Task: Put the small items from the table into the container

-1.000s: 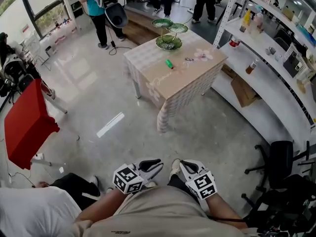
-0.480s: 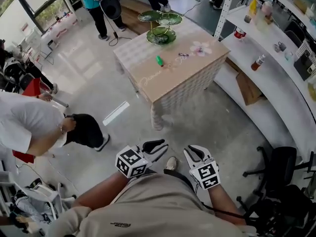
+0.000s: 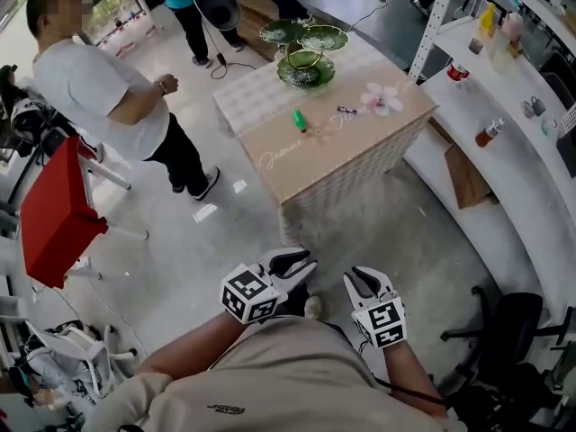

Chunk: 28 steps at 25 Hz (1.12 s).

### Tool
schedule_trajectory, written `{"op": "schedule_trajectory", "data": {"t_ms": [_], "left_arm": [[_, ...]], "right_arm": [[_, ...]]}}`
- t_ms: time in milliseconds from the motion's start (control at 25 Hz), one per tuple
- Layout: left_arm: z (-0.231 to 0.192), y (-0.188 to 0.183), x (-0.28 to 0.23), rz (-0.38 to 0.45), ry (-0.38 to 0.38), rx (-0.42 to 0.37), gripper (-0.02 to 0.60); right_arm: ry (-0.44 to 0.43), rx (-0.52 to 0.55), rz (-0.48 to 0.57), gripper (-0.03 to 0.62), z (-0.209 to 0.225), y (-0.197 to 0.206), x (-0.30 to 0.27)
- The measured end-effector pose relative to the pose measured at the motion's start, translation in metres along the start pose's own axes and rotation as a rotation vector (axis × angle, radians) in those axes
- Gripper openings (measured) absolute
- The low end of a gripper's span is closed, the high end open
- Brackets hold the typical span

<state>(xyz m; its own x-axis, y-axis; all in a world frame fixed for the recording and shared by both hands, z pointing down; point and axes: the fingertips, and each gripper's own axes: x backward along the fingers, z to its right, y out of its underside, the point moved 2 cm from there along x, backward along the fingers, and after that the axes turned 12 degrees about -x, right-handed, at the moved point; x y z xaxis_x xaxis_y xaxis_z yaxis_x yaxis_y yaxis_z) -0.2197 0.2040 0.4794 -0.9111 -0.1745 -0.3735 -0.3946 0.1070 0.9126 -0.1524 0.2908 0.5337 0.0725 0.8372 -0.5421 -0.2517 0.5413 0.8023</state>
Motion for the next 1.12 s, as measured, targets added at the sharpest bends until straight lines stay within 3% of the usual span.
{"op": "schedule_trajectory", "data": {"t_ms": [240, 520, 680, 1120], "left_arm": [[-0.050, -0.017, -0.030, 0.026, 0.029, 0.014, 0.086], [-0.126, -0.059, -0.055, 0.061, 0.052, 0.008, 0.012], [-0.165, -0.068, -0.058, 0.071, 0.063, 0.033, 0.008], [-0.242, -0.073, -0.081, 0.058, -0.044, 0.113, 0.008]], "right_arm": [[0.042, 0.012, -0.008, 0.078, 0.041, -0.036, -0.028], [0.049, 0.079, -0.013, 0.078, 0.088, -0.107, -0.087], [0.049, 0.108, -0.015, 0.080, 0.114, -0.140, -0.126], [-0.021, 0.252, -0.080, 0.092, 0.201, -0.203, -0.234]]}}
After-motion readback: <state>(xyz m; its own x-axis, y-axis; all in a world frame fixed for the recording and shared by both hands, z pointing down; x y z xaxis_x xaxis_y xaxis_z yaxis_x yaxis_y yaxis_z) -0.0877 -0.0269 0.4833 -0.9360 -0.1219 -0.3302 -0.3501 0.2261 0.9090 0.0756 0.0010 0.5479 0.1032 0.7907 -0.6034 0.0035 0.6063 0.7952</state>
